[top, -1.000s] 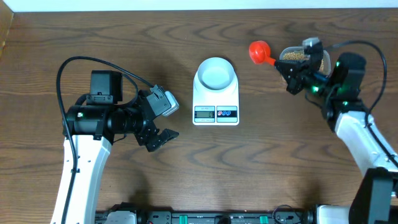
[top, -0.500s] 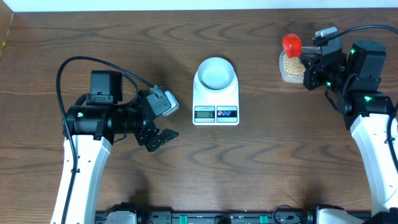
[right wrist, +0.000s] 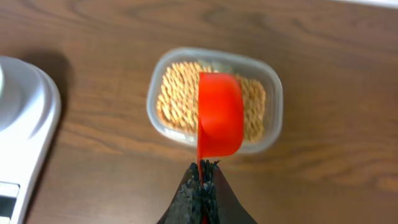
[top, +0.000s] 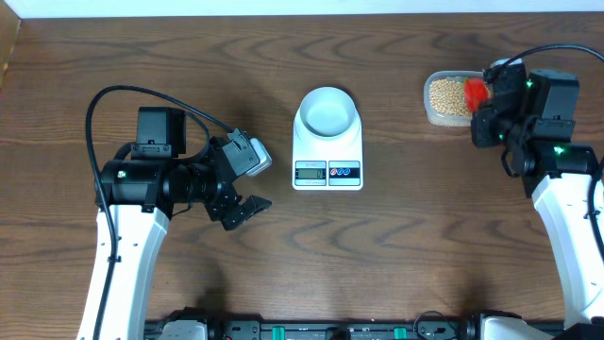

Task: Scoop item into bowl and weigh 50g on scale
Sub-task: 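Tilt the red scoop with the right gripper and lower it over the soybean tub, then lower the red scoop into the soybeans with the right gripper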

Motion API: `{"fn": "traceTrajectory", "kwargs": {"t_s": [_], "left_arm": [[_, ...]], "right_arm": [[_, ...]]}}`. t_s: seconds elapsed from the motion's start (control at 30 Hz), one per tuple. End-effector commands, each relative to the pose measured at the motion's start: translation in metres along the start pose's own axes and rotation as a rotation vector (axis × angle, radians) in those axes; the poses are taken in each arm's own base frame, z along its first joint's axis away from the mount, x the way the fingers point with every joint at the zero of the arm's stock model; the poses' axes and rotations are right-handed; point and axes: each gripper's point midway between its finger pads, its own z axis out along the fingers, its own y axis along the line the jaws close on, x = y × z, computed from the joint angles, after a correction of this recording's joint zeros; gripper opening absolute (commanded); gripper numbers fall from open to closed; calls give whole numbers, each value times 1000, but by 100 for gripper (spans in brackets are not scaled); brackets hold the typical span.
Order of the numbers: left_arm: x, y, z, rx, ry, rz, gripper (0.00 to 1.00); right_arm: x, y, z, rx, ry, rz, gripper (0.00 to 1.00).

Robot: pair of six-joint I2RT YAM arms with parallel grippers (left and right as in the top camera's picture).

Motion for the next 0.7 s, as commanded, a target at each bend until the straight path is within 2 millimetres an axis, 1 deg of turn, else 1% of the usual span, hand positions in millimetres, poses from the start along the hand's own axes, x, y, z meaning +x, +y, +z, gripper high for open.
{"fn": "traceTrajectory", "kwargs": {"t_s": [0.0,0.1,0.27,0.37,0.43,0.5,0.6,0.67], "left_arm": [[-4,3,-3,-7,-7,17,95],[-4,3,-3,-7,-7,17,95],[-4,3,-3,-7,-7,17,95],[-4,3,-3,-7,-7,17,96],[-4,3,-3,-7,-7,17,95],[-4,3,-3,-6,-7,17,95],[-4,3,-3,-6,-7,17,95],[-4,3,-3,-7,-7,17,95]], "right_arm": [[-22,-14,-21,63,-41,-8,1],[-28,-15,-29,66,-35,8,1],[-16,-27,-28,138,24,10,1],[-7,-29,-9,144,76,-21,1],[-4,-31,2,147,89,-21,1],[-7,-33,13,149,79,-21,1],[-12,-35,24,152,63,-22,1],[-9,-35,33,149,74,-27,1]]}}
